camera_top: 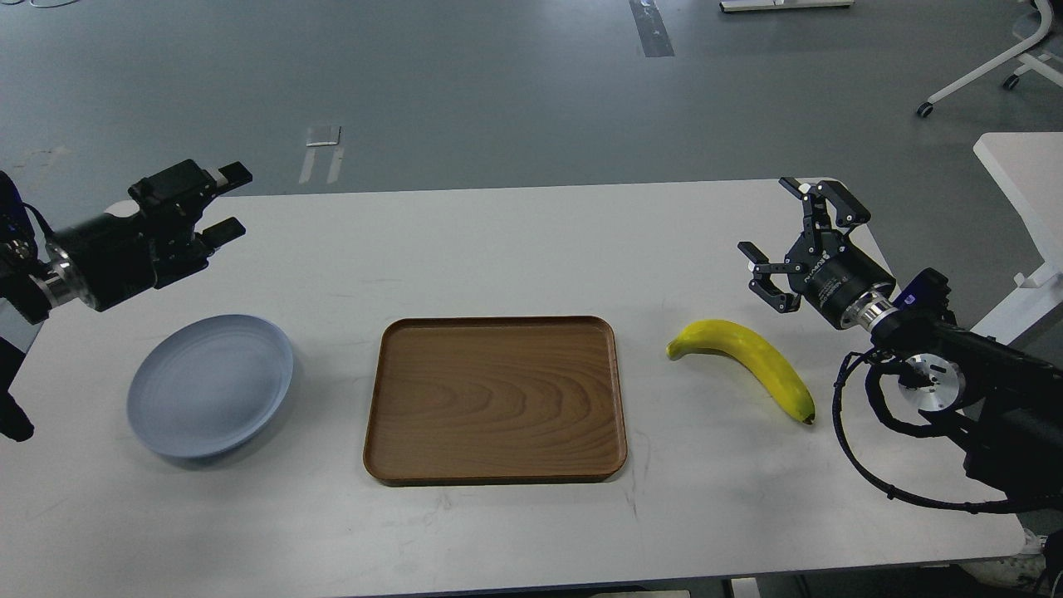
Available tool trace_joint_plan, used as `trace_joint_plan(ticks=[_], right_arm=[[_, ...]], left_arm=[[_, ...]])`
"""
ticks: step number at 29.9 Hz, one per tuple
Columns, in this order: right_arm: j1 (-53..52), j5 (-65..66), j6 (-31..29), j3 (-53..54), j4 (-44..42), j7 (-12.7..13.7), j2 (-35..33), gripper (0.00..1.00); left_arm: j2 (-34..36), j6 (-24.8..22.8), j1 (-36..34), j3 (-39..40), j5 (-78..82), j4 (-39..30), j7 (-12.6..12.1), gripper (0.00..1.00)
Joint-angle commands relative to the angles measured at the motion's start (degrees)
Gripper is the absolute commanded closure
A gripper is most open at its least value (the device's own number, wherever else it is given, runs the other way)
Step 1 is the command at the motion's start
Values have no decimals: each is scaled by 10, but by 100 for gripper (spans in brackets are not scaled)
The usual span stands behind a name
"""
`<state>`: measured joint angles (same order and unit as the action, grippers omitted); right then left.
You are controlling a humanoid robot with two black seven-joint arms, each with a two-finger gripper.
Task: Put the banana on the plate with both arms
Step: 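Move the left gripper down toward the rim of the light blue plate, then grasp the edge of the light blue plate with the left gripper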
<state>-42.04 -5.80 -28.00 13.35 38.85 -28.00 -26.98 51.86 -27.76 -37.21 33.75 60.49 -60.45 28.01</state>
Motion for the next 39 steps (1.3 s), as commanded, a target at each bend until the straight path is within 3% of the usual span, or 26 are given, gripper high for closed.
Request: trace_joint_plan(ticks=[1, 8, 39], right_arm=[[1, 0, 0, 0, 0, 0, 0, 0], [0, 0, 0, 3, 2, 0, 0, 0], [-2, 0, 0, 4, 3, 0, -4, 0]], left_arm=[[27, 44, 9, -3, 160, -10, 0, 0], [35, 163, 29, -74, 306, 27, 0, 0], [-1, 166, 28, -156, 297, 201, 0, 0]])
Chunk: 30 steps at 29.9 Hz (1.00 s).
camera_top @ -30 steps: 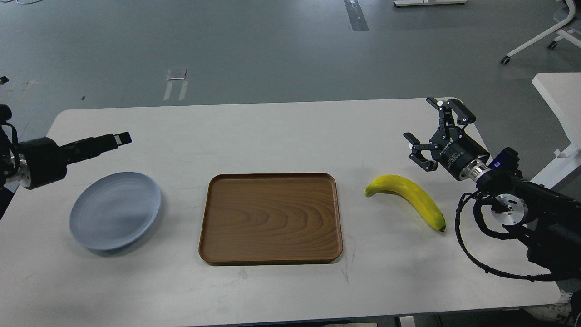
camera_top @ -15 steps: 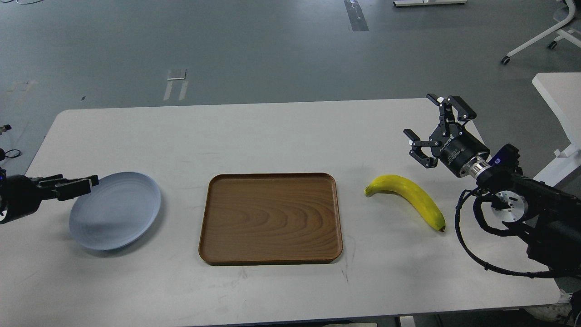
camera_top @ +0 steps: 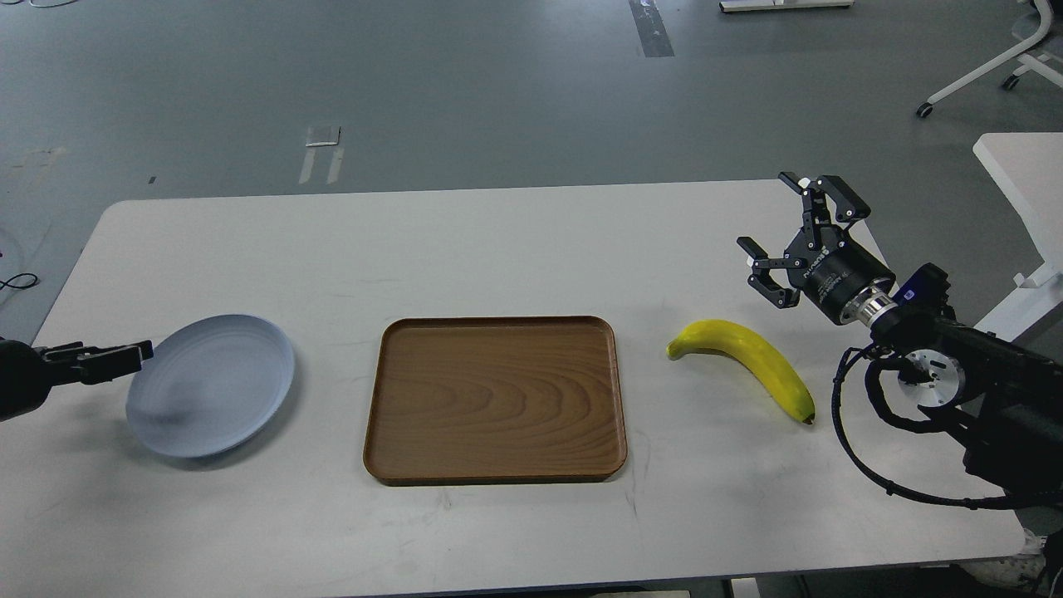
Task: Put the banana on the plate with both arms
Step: 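Grasp the edge of the light blue plate with the left gripper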
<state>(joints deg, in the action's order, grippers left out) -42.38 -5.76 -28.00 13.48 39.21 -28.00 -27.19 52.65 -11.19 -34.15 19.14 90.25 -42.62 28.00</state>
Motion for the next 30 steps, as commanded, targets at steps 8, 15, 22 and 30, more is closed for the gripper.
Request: trace_joint_plan(ticks=[8, 15, 22, 30], right_arm=[[3, 0, 0, 1, 0, 0, -8, 0], [1, 0, 0, 1, 2, 0, -18, 0], [2, 0, 0, 1, 10, 0, -20, 0], [0, 0, 0, 3, 9, 0, -18, 0]], left_arm=[[-26, 0, -1, -30, -32, 22, 0, 0], [-45, -1, -4, -30, -66, 24, 0, 0], [-46, -1, 1, -33, -66, 26, 0, 0], [-44, -1, 1, -33, -66, 28, 0, 2]])
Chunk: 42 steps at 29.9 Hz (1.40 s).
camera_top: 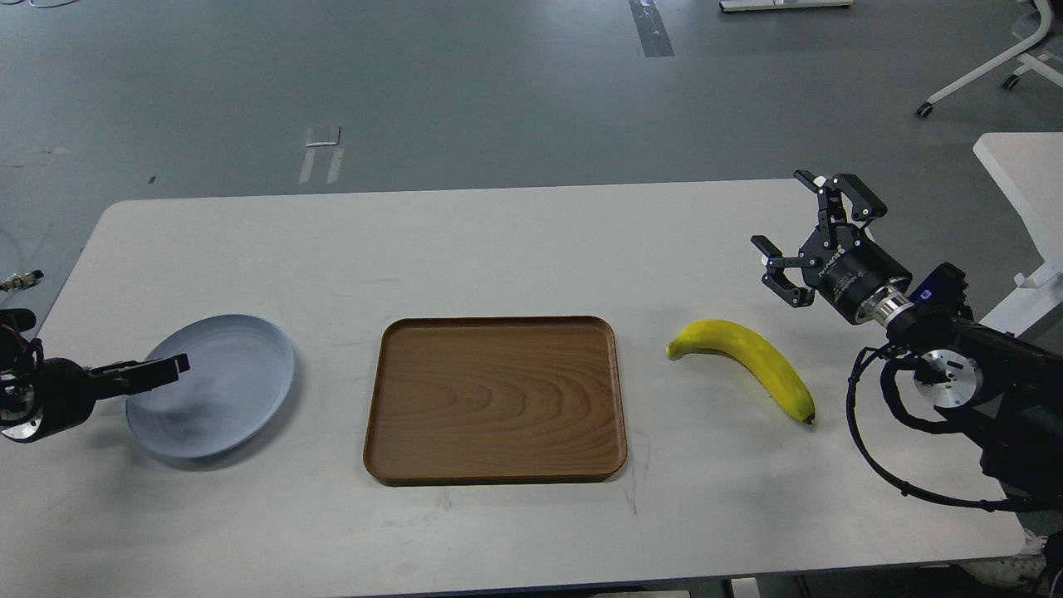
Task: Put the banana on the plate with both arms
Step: 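Grasp the edge of the light blue plate with the left gripper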
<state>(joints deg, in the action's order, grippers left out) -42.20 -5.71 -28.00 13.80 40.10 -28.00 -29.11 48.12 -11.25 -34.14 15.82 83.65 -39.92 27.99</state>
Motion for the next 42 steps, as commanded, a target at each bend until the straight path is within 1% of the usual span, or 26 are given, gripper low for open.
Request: trace_joint_plan(ticks=[1, 5, 9, 13, 14, 15, 17, 18, 19, 20, 21, 23, 24, 26, 36, 39, 42], right_arm=[[-2, 0, 0, 0, 0, 0, 1, 0], [-3, 0, 0, 1, 0, 0, 0, 0], [-2, 0, 0, 1, 0, 0, -1, 0], [-1, 0, 0, 2, 2, 0, -7, 0], [-1, 0, 0, 3, 2, 0, -7, 0], [-1, 0, 0, 3, 2, 0, -7, 0], [0, 0, 0, 3, 2, 0, -8, 0], [0, 0, 0, 3, 2, 0, -9, 0], [1, 0, 0, 3, 2, 0, -9, 0], [1, 0, 0, 3, 2, 0, -9, 0], [1, 0, 0, 3, 2, 0, -9, 0], [2, 0, 0, 2, 3, 0, -9, 0], [3, 0, 0, 3, 6, 0, -9, 0], [3, 0, 0, 2, 7, 0, -9, 0], [3, 0, 0, 3, 6, 0, -9, 0], [3, 0, 0, 3, 7, 0, -9, 0], [3, 0, 0, 4, 7, 0, -10, 0]], left_arm=[[1, 0, 0, 0, 0, 1, 0, 3], [3, 0, 1, 0, 1, 1, 0, 5], [1, 1, 6, -1, 3, 1, 0, 12], [1, 2, 7, -6, 3, 9, 0, 13], [0, 2, 7, -10, 3, 11, 0, 15], [1, 2, 5, -19, 3, 12, 0, 19], [0, 2, 5, -25, 2, 13, 0, 23], [0, 2, 5, -26, 2, 13, 0, 28], [0, 2, 5, -26, 2, 14, 0, 31], [0, 2, 5, -27, 3, 13, 0, 38], [0, 2, 6, -27, 3, 13, 0, 52], [0, 2, 6, -27, 3, 13, 0, 68], [0, 2, 6, -27, 4, 13, 0, 83], [0, 2, 6, -27, 5, 13, 0, 100], [4, 2, 0, -27, 6, 15, 0, 100], [4, 2, -8, -26, 6, 15, 0, 100], [6, -2, -31, -27, 7, 15, 0, 100]])
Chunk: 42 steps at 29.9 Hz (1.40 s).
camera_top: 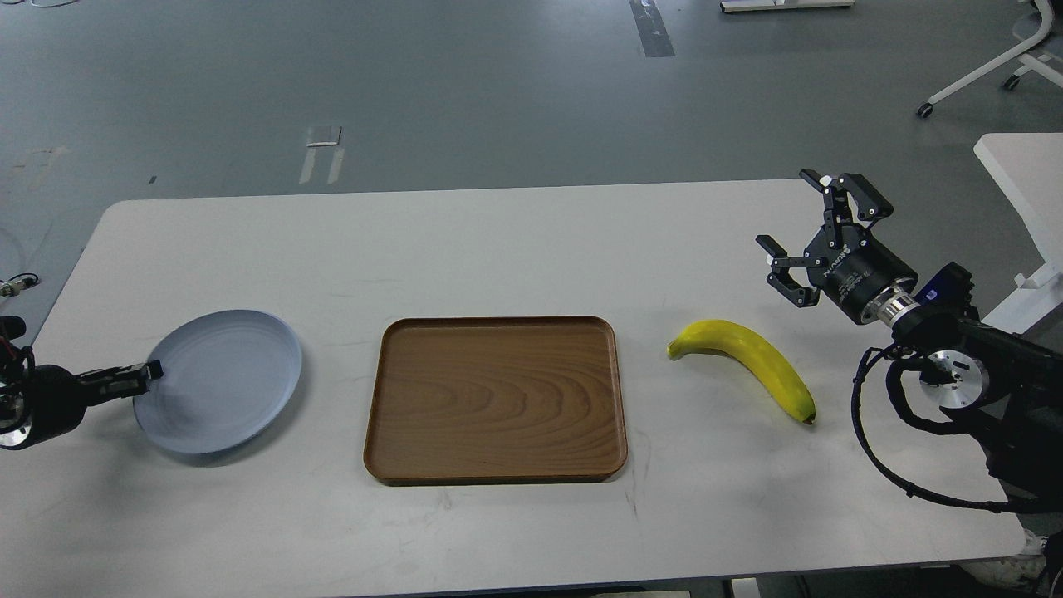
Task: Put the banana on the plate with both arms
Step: 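Grasp the edge of the light blue plate with the left gripper, then lift the plate with the left gripper and lower it onto the tray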
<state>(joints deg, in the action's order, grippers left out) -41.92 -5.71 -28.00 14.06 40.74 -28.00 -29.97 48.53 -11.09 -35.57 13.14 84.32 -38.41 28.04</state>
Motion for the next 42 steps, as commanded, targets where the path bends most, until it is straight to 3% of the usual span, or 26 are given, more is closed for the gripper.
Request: trace_joint_plan(ticks=[1, 7, 13, 21, 24, 34, 42], right_arm=[[0, 0, 0, 1, 0, 0, -2, 0], [0, 0, 0, 1, 0, 0, -5, 0], [0, 0, 0, 2, 0, 0, -8, 0], [0, 0, 0, 2, -2, 0, -14, 0], [0, 0, 0, 2, -2, 0, -20, 0], [18, -1, 0, 3, -4, 0, -56, 0], [35, -1, 0, 2, -4, 0, -88, 0]], left_arm=[[1, -3, -20, 0, 1, 0, 0, 100], [2, -16, -51, 1, -10, -9, 0, 100], [17, -133, -139, 1, -121, -44, 0, 100], [15, -138, -199, 1, -79, -185, 0, 100], [-21, -138, -206, 1, -5, -230, 0, 100], [-168, -139, -216, -7, 70, -192, 0, 100], [-278, -139, -209, -55, 72, -84, 0, 100]])
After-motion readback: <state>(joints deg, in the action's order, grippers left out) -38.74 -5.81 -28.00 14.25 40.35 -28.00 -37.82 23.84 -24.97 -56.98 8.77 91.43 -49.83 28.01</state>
